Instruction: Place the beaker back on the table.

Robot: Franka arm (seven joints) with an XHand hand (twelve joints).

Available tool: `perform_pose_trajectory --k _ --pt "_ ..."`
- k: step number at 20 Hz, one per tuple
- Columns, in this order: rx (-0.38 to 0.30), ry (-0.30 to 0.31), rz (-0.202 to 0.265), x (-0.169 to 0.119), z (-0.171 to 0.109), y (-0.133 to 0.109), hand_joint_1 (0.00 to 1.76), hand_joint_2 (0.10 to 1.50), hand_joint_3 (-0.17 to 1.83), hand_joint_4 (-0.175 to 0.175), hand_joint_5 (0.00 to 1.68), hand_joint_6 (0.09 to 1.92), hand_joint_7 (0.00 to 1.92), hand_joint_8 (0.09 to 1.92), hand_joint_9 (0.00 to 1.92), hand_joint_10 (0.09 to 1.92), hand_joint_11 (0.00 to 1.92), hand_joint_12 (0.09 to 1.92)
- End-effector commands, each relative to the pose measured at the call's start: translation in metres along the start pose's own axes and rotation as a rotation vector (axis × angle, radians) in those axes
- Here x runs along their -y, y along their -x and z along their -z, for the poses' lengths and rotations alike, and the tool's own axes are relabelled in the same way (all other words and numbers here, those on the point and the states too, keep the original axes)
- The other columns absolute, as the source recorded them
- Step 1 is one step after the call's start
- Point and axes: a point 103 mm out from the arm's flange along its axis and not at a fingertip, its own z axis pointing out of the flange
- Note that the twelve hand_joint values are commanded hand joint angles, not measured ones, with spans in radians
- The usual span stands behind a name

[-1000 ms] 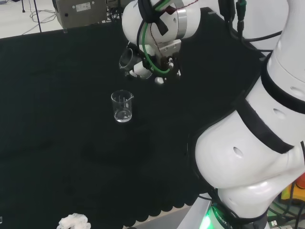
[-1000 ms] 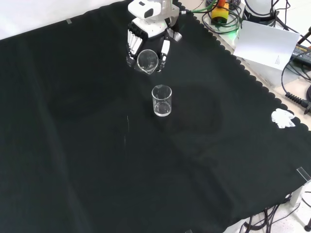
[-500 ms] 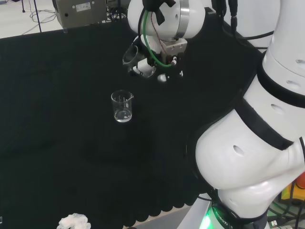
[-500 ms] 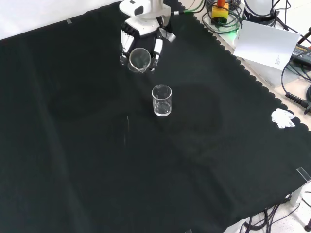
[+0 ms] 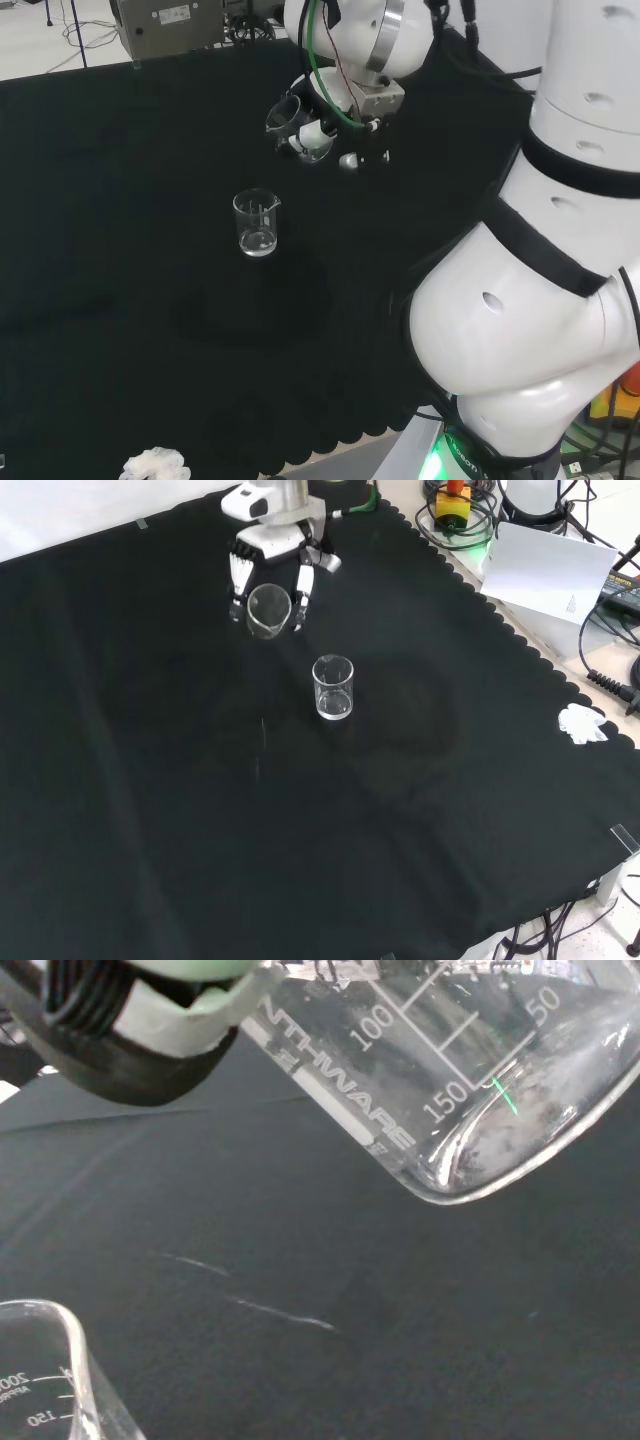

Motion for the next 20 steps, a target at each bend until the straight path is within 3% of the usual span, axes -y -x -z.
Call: perform_pose_trajectory --k 1,6,13,16,20 --pt "-0.243 0.044 0.006 -0.023 -0.050 0.004 1.28 1.05 -0.17 0.010 1.23 0.61 1.50 0.17 1.46 0.45 1.42 0.64" --pt "-0.302 0.041 0.006 -0.028 -0.064 0.002 1.28 1.05 -0.17 0.011 1.24 0.61 1.53 0.10 1.48 0.39 1.39 0.66" --pt "-0.326 0.050 0.002 -0.030 -0.078 0.002 1.28 1.05 -0.17 0.019 1.24 0.61 1.55 0.09 1.49 0.33 1.36 0.68" --pt "-0.330 0.034 -0.009 -0.031 -0.085 0.003 1.28 1.05 -0.17 0.021 1.24 0.61 1.55 0.09 1.49 0.31 1.35 0.68" --pt "-0.383 0.027 -0.049 -0.032 -0.096 0.005 1.28 1.04 -0.17 0.023 1.26 0.58 1.56 0.09 1.50 0.27 1.34 0.69"
